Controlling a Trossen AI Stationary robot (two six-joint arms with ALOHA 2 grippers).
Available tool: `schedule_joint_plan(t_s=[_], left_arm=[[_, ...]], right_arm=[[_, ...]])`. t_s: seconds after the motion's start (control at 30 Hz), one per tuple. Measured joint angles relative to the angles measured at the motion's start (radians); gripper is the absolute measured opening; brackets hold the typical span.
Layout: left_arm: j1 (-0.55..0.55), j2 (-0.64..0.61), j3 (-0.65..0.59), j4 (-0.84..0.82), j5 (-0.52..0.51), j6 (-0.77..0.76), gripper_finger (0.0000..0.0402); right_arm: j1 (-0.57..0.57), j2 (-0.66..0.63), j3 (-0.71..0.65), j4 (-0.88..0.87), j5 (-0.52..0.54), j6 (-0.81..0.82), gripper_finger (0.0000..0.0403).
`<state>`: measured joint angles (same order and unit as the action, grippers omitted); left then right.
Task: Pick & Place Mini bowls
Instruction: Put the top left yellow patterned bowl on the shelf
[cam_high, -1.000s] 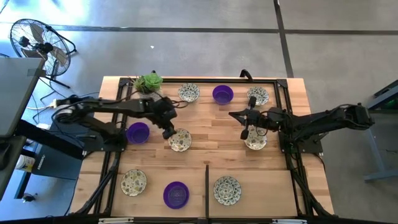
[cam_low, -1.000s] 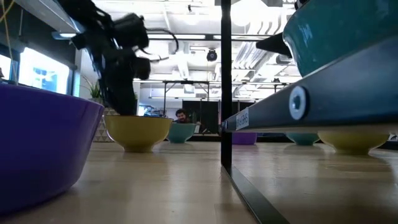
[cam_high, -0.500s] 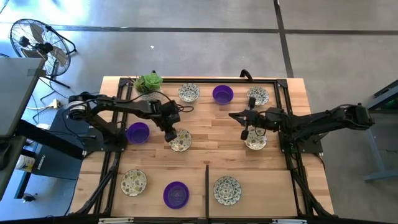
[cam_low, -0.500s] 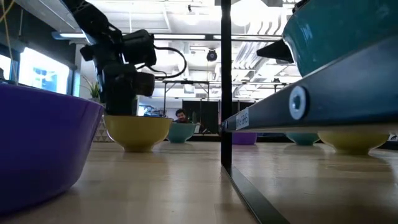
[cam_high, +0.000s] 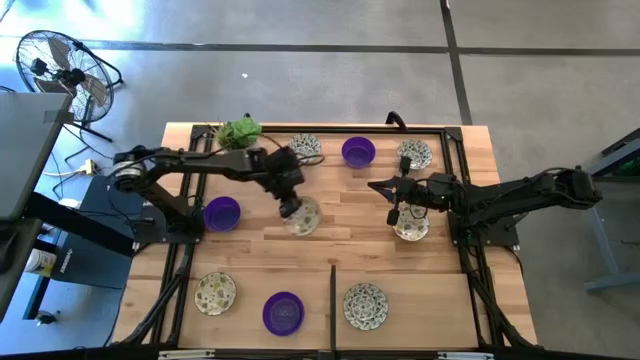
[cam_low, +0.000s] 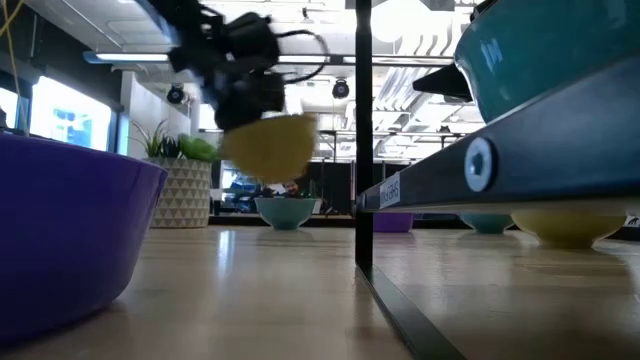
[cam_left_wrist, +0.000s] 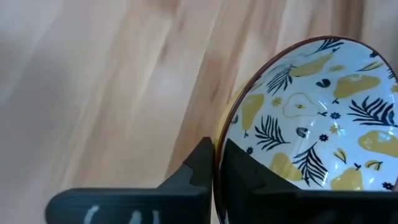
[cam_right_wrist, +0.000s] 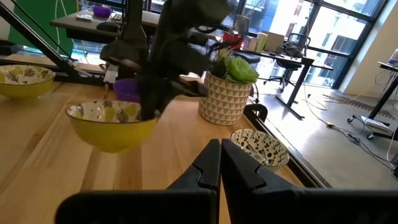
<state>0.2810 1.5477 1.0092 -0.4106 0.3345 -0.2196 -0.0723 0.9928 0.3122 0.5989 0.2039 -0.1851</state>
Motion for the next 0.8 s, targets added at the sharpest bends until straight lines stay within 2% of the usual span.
schedule_joint_plan(t_s=[0.4,0.63,0.8], left_arm=[[-0.031,0.345,0.33,0.012,-0.009,0.021,0.0011],[-0.047,0.45,0.401,0.021,0.001,0.014,0.0012],[-0.047,0.471,0.425,0.031,-0.021,0.005,0.0012]], right_arm=[[0.0,0.0,0.0,-0.007,0.022,-0.009,0.0],[0.001,0.0,0.0,-0.036,0.022,0.001,0.0],[0.001,0.0,0.0,-0.035,0.022,0.002,0.0]])
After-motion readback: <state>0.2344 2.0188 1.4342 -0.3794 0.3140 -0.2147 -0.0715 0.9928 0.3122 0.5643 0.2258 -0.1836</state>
